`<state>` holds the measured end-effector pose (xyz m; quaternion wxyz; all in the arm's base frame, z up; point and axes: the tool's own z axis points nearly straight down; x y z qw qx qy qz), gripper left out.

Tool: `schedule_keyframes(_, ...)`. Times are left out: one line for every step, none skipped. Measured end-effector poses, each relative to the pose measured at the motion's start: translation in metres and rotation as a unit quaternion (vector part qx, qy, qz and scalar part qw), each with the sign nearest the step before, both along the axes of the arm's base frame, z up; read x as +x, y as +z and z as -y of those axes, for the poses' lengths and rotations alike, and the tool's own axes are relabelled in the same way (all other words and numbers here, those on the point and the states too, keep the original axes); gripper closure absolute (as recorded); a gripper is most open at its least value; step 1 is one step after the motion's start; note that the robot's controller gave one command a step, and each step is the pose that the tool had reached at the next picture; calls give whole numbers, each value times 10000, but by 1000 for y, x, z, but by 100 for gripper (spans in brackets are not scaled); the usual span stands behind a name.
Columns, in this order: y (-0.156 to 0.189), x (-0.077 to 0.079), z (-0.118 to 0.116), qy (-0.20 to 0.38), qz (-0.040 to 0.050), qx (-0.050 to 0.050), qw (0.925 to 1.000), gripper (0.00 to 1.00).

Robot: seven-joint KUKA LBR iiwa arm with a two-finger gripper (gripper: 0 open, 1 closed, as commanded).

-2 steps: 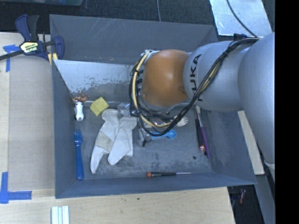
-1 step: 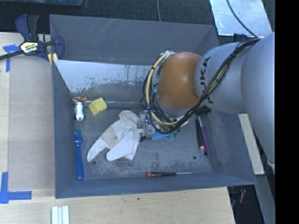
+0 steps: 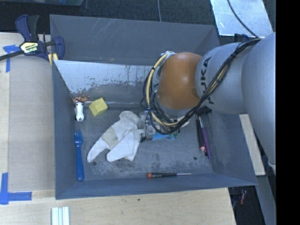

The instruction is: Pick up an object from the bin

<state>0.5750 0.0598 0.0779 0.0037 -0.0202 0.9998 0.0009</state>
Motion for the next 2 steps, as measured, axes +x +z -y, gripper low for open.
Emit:
schedule_keyframes(30, -3, 0, -2, -44, -4, 10000, 100)
schedule_keyframes(59, 0, 0, -1, 20, 0, 10000, 100)
